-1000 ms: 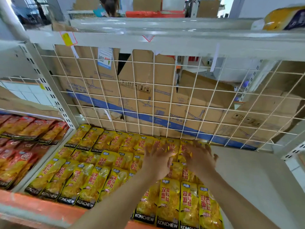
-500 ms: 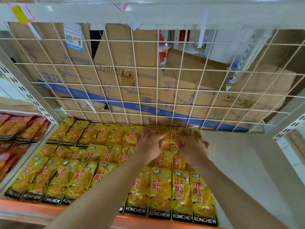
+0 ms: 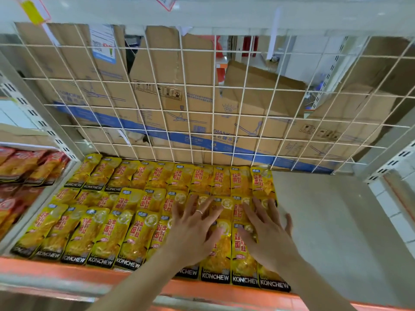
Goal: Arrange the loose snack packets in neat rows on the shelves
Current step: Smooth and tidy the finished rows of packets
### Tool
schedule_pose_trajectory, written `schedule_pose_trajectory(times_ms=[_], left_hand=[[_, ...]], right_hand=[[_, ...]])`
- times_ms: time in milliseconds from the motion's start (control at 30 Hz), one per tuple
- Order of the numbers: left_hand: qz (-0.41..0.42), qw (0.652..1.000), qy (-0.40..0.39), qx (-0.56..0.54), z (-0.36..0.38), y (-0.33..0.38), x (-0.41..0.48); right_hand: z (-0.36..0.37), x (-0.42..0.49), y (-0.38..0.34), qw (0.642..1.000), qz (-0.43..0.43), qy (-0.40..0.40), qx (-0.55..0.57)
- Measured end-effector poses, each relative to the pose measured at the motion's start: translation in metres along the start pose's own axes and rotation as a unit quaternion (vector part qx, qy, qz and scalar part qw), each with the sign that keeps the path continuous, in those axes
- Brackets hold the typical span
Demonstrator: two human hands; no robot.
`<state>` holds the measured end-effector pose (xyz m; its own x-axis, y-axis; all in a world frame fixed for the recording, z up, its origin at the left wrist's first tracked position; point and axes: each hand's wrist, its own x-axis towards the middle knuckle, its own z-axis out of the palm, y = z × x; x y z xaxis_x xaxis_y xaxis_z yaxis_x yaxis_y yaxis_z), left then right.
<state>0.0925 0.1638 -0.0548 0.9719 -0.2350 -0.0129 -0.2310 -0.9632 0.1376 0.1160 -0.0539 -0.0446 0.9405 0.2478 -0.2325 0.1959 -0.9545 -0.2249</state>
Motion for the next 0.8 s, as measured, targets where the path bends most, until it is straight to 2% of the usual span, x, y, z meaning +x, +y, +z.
schedule_pose_trajectory(times_ms=[167,333,533,700,767,800], left_hand=[[-0.009,0.999,0.036,0.001,-0.008,-0.005,-0.006],[-0.074,0.994,0.084,0.005,-0.014,-0.042,-0.035],[-0.133,0.989,0.058,0.018,-0.024,-0.088,-0.067],[-0.17,0.984,0.041,0.016,-0.018,-0.117,-0.098],[-0.177,0.984,0.036,0.01,-0.012,-0.123,-0.105],[-0.178,0.983,0.035,0.005,-0.01,-0.125,-0.106]], right_hand=[[-0.007,-0.004,-0.008,1.0,0.008,0.005,-0.002],[-0.013,-0.011,-0.038,0.999,-0.034,0.008,0.012],[-0.006,-0.01,-0.096,0.991,-0.121,-0.052,-0.006],[0.019,-0.003,-0.148,0.983,-0.175,-0.035,-0.029],[0.022,-0.004,-0.164,0.981,-0.171,-0.072,-0.049],[0.03,-0.003,-0.166,0.982,-0.171,-0.048,-0.07]])
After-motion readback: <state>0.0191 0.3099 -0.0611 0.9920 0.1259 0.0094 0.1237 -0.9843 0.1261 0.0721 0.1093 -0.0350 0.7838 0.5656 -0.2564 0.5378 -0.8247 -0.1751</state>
